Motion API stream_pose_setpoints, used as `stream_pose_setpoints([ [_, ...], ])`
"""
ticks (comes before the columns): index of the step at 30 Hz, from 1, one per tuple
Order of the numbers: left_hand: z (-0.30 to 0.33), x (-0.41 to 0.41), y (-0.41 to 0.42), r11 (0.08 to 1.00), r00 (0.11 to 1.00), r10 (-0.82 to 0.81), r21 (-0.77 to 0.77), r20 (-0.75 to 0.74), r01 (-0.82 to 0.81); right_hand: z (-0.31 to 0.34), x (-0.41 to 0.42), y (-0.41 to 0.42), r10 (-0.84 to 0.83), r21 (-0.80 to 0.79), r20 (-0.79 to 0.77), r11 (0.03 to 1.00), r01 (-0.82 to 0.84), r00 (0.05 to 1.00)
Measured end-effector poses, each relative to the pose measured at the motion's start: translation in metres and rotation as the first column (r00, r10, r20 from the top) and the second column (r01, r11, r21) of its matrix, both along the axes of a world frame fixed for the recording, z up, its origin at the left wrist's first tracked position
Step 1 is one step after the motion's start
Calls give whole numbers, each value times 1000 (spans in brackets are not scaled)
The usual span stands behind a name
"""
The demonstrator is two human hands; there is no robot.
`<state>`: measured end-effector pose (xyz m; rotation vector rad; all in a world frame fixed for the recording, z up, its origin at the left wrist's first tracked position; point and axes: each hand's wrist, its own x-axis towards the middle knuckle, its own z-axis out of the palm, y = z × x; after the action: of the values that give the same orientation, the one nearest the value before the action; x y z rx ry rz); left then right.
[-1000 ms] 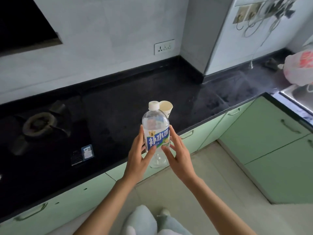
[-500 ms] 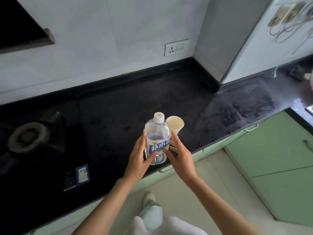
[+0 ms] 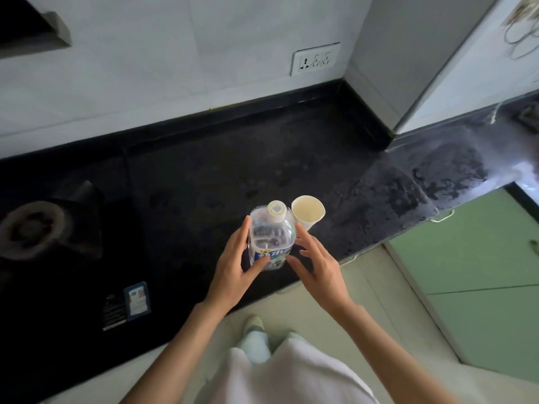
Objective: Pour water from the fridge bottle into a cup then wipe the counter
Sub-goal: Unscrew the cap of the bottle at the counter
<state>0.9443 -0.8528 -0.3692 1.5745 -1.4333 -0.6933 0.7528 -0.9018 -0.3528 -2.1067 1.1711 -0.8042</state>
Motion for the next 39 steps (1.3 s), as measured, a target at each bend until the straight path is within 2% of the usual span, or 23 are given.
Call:
stream_pose_setpoints([
  [6,9,-4,14,999,999,39,23,-24,-38,15,-9,5,109,43,-27,993,-108,994],
  [12,32,-3,2,999,999,29,43,-18,-29,64,2,-17,115,-67,1,991,-115,993],
  [15,39,-3,-6,999,999,17,52,-37,-15,88,21,-30,142,-144,-49,979,-148,989],
  [17,40,-4,-8,999,1000,2,46,9,-2,96,34,-37,166,-193,-98,964,-182,981],
  [22,43,-3,-9,999,999,-1,50,34,0,96,50,-44,154,-299,-209,930,-212,966],
  [26,44,-3,-12,999,997,-12,43,76,8,92,48,-46,111,-296,-200,940,-168,974],
  [39,41,-9,-13,997,987,49,59,151,-58,95,42,-63,358,-369,-216,832,-415,909],
])
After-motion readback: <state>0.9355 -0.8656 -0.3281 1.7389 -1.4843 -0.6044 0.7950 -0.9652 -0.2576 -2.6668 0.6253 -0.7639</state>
